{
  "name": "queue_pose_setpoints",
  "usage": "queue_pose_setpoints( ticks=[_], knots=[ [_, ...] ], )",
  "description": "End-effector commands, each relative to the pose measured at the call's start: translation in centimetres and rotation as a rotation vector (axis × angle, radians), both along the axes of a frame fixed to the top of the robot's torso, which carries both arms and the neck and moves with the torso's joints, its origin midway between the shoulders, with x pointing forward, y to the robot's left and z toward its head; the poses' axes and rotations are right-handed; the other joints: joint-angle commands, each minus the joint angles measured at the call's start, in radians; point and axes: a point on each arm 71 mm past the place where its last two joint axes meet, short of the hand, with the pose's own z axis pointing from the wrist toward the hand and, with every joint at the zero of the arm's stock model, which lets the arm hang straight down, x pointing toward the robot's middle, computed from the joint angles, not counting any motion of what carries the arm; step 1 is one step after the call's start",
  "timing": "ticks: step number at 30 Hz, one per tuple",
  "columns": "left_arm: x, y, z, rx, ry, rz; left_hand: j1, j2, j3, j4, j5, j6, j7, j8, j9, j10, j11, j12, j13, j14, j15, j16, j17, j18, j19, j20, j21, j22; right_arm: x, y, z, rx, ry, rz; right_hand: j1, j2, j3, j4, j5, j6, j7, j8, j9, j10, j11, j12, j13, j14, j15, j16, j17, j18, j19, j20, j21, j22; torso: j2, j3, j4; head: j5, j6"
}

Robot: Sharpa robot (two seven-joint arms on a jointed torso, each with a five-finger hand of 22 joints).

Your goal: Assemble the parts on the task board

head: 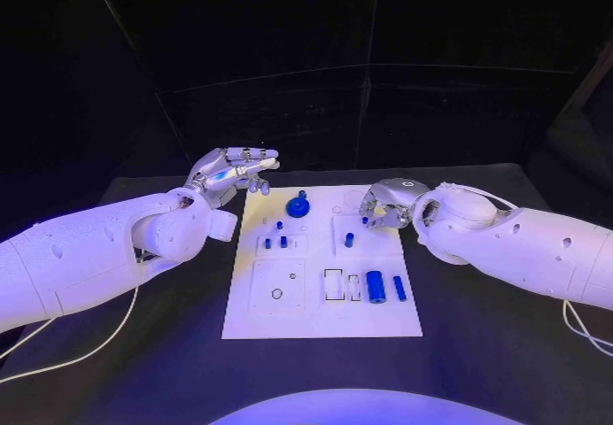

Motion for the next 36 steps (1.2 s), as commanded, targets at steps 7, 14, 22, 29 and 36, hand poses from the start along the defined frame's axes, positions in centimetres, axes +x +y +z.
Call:
queue_pose_setpoints(
  ticks=[7,14,22,29,36],
  knots=[
    [0.1,0.0,0.2,-0.02,-0.009,0.01,0.013,0.006,-0.006,-0.008,0.002,0.005,-0.001,0.005,0.0,-0.001,0.0,0.008,0.002,-0.011,0.001,-0.006,-0.004,0.005,-0.005,-0.003,-0.008,-0.003,0.3,0.3,-0.2,-0.024,0.012,0.01,0.019,0.006,0.046,-0.002,-0.017,0.014,0.002,-0.012,0.0,0.021,0.001,-0.016,-0.027,-0.004,0.002,0.002,-0.001,0.003,-0.001,0.007,-0.004,-0.001,0.0,0.0002,-0.0003,-0.003,-0.005],
    [0.0,-0.1,0.2,-0.021,-0.007,0.006,0.023,0.007,-0.006,-0.016,0.003,0.003,0.001,0.007,0.0,-0.006,0.001,0.015,0.003,-0.013,0.002,-0.006,-0.007,0.005,-0.004,-0.004,-0.01,-0.006,0.3,0.4,-0.5,-0.042,0.035,0.007,0.02,0.015,0.109,0.003,-0.05,0.032,-0.001,-0.017,0.001,0.044,-0.003,-0.028,-0.052,-0.007,-0.001,-0.002,-0.006,0.003,-0.001,0.005,-0.004,0.0,0.002,0.0002,0.001,-0.003,-0.007],
    [0.0,-0.2,0.2,-0.021,-0.005,0.003,0.028,0.009,-0.006,-0.021,0.003,0.003,0.002,0.01,0.0,-0.008,0.002,0.019,0.003,-0.015,0.002,-0.007,-0.009,0.005,-0.004,-0.004,-0.012,-0.007,0.4,0.5,-0.9,-0.08,0.077,-0.008,0.003,-0.002,0.191,0.005,-0.063,0.055,-0.005,-0.021,0.001,0.07,-0.006,-0.041,-0.076,-0.008,-0.006,-0.002,-0.006,0.002,0.0,0.001,-0.004,0.001,0.001,0.0002,-0.001,-0.003,-0.011],
    [0.0,-0.1,0.2,-0.021,-0.004,0.003,0.029,0.009,-0.006,-0.022,0.003,0.003,0.002,0.011,0.001,-0.008,0.002,0.02,0.003,-0.015,0.002,-0.007,-0.01,0.005,-0.004,-0.004,-0.012,-0.007,0.5,0.6,-1.0,-0.09,0.086,-0.019,-0.031,-0.036,0.271,0.001,-0.068,0.066,-0.004,-0.031,0.001,0.085,-0.008,-0.055,-0.082,-0.008,-0.005,-0.001,-0.007,0.003,0.001,-0.001,-0.003,0.002,0.001,0.0004,-0.0015,-0.004,-0.012],
    [0.0,-0.1,0.2,-0.02,-0.003,0.004,0.031,0.009,-0.006,-0.023,0.003,0.003,0.002,0.011,0.001,-0.009,0.002,0.021,0.004,-0.016,0.002,-0.007,-0.011,0.005,-0.004,-0.004,-0.012,-0.008,0.6,0.8,-0.7,-0.079,0.042,-0.036,-0.068,-0.055,0.35,-0.013,-0.101,0.101,-0.011,-0.025,0.005,0.12,-0.015,-0.054,-0.078,0.004,-0.012,0.019,0.018,0.0,0.011,-0.004,0.009,0.021,0.0,-0.0006,-0.0004,-0.008,-0.01]
  ],
)
